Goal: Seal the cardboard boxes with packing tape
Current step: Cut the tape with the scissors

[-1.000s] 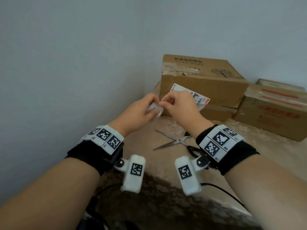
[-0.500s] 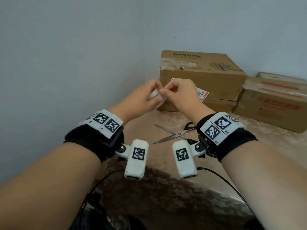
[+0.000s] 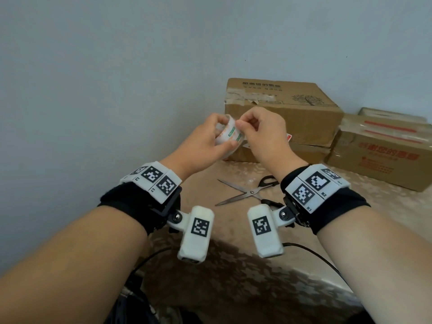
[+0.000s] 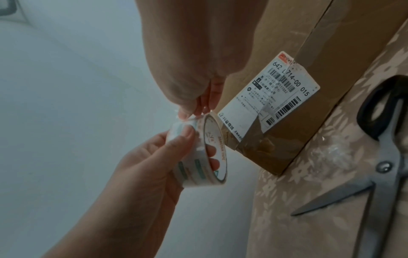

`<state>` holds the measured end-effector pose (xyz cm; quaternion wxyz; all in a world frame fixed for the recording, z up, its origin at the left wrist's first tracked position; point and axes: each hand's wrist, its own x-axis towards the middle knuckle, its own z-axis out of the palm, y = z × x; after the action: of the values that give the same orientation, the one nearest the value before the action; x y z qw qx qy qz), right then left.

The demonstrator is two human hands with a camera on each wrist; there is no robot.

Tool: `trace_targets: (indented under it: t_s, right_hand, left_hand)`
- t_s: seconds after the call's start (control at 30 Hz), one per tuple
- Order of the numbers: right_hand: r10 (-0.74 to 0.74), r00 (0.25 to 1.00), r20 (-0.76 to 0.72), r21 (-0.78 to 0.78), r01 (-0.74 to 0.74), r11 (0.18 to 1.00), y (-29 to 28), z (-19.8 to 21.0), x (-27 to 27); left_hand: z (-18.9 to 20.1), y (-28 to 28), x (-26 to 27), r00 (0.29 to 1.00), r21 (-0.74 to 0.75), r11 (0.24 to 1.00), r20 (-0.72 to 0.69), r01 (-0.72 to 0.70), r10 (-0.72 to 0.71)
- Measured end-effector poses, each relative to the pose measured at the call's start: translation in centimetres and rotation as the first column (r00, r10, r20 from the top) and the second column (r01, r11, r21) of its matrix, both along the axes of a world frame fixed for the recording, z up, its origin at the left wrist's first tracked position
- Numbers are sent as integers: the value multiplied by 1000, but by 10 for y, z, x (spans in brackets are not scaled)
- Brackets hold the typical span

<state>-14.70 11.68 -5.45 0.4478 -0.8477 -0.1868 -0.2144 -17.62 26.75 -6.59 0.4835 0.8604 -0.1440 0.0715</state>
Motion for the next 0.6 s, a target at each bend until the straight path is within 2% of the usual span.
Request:
trace_targets:
  t_s: [0.13,0.2,0.3,0.43,0.6]
  right_hand:
    - [76,996,42,-87,-73,994,0,4,-7]
    - [81,996,27,-139,-77,987,1,6,-9]
    - [126,992,-20,-82,-127,988,-8,11,-9]
    - [237,970,56,-316,-207,926,-12,9,-7]
    - [161,987,13,-464,-137,875,-3,1,-1]
  left_hand:
    - [-4,6,10,992,3,992,-23,-128,128]
    - [-4,10,14,991,-1,991,-36,-131,131]
    - [-6,10,14,992,43,993,-49,-111,113]
    - [-9,10,14,988,58,992,-98,-115,120]
    - [-9,15,10,987,81,991,-117,-103,112]
